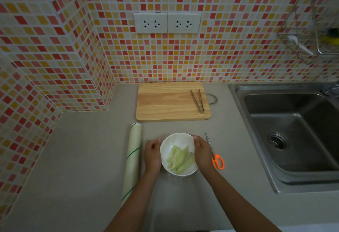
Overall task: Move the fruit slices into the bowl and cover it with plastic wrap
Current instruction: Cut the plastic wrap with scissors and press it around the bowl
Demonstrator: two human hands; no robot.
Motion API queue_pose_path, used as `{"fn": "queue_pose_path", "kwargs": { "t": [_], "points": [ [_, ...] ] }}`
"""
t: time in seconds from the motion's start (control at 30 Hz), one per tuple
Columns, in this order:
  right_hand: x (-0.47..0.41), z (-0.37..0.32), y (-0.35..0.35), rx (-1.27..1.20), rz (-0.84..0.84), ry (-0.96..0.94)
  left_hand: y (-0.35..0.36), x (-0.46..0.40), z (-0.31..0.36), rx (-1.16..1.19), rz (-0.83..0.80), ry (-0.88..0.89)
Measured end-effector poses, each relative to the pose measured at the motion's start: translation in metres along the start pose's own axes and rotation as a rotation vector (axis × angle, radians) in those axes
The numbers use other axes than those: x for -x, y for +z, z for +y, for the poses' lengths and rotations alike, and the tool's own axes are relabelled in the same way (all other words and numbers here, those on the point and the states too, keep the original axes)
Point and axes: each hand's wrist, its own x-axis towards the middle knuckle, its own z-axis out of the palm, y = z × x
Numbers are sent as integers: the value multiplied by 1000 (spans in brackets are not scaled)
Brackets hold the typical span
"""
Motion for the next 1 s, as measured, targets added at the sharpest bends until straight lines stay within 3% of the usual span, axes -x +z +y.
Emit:
{"fn": "queue_pose_path", "kwargs": {
  "t": [0.23,0.4,0.6,0.83,1.0],
  "points": [
    [2,-6,-2,-114,1,138,-6,10,13,-73,216,356],
    [4,-11,-9,-185,120,123,-6,27,15,-53,136,491],
    [-8,-25,-14,-212,-213,169,9,34,1,-12,-82,325],
    [-6,-13,-12,-344,-313,384,12,20,1,208,-164,91],
    [-7,-7,-14,-240,-333,380,2,5,16,11,-321,82]
  ]
}}
